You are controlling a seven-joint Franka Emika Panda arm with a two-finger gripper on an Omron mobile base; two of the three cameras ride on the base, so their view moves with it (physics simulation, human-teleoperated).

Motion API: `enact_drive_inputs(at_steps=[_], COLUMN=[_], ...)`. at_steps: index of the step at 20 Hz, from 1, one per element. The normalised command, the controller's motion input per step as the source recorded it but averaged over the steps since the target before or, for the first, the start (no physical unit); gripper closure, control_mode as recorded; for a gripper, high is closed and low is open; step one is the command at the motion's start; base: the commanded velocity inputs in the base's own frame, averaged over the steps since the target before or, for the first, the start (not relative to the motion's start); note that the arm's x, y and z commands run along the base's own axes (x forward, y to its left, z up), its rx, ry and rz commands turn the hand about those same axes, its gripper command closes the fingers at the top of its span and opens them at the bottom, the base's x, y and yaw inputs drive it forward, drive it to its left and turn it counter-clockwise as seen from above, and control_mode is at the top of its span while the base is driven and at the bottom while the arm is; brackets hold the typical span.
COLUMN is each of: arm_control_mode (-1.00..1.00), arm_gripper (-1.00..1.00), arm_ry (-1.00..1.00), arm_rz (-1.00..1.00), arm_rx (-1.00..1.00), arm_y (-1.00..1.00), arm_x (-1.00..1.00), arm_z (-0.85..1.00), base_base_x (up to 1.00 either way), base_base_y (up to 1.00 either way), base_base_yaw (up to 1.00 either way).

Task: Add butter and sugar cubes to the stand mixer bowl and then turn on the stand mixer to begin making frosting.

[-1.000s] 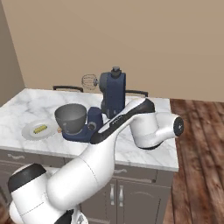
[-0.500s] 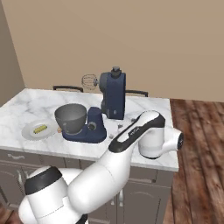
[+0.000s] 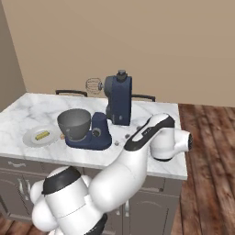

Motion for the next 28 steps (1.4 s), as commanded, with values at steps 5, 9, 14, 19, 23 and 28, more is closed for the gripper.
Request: enact_drive_inputs(at_steps=[5, 9, 14, 19, 23, 28], arm_control_mode=[-1.00, -1.00, -1.00, -1.00, -1.00, -1.00], arm_gripper=[-1.00, -1.00, -1.00, -1.00, -1.00, -1.00], arm_ry=[0.00, 0.00, 0.00, 0.00, 0.00, 0.00], arm_rz=[0.00, 0.00, 0.00, 0.00, 0.00, 0.00], arm_rx=[-0.04, 0.00, 0.00, 0.00, 0.00, 0.00], arm_y=[0.35, 0.29, 0.23, 0.19, 0.11, 0.11], arm_x=[0.08, 0.12, 0.16, 0.17, 0.09, 0.04], arm_z=[-0.48, -0.35, -0.24, -0.20, -0.21, -0.18], base_base_x=[0.00, 0.00, 0.00, 0.00, 0.00, 0.00], base_base_y=[0.00, 0.00, 0.00, 0.00, 0.00, 0.00], base_base_yaw=[0.00, 0.00, 0.00, 0.00, 0.00, 0.00])
